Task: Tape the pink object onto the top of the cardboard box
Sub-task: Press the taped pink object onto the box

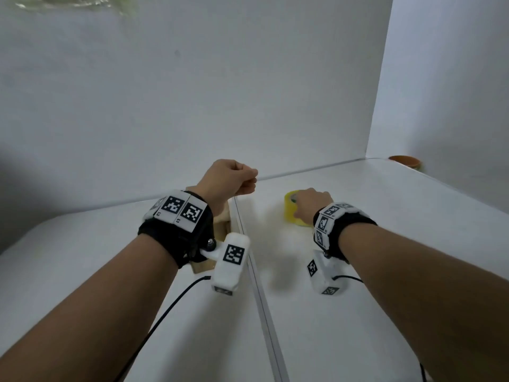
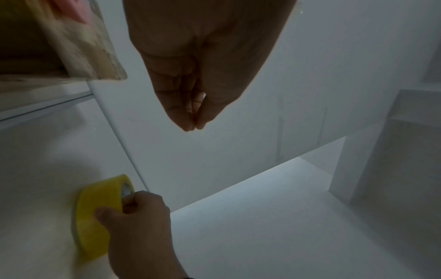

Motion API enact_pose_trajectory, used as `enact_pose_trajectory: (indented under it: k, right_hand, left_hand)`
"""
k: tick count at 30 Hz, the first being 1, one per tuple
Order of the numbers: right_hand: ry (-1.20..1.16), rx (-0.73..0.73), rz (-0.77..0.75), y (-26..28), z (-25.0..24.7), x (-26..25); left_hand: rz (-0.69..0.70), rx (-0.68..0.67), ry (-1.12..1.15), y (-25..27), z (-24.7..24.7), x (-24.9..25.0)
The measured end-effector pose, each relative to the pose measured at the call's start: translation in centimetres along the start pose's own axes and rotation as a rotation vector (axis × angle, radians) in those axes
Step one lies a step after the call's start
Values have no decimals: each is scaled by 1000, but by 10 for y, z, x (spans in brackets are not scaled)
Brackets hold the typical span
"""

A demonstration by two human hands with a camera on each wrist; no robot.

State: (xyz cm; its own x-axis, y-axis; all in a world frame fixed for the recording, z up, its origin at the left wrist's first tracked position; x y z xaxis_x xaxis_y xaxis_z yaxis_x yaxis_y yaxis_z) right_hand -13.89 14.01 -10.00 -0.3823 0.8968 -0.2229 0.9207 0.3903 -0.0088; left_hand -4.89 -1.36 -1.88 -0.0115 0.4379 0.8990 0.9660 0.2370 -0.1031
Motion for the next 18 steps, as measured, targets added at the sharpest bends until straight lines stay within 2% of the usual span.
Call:
enact_pose_trajectory:
  k: [11,15,18]
  right_hand:
    - [-65,87,23,5,0,-6]
    - [-136,198,-78,14,-21,-39]
    - [-192,228,-190,24,-33,-77]
  left_hand:
    - [-29,36,51,7,-10,-10]
    - [9,115,54,24,-37,-9]
    - [16,184,46,38,-65,-15]
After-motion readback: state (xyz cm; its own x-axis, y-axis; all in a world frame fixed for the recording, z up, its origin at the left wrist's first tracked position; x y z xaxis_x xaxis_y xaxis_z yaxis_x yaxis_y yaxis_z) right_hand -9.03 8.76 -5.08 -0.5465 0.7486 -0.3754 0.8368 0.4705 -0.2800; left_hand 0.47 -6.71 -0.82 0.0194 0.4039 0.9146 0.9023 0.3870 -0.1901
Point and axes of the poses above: each hand's wrist, its own y-axis away from the middle knuckle, its own z-axis out of the palm, x = y × z, the point moved 7 cm from there along -y, towards the middle knuckle, and after that the axes turned 14 degrees about -y, right-handed, at the moved point
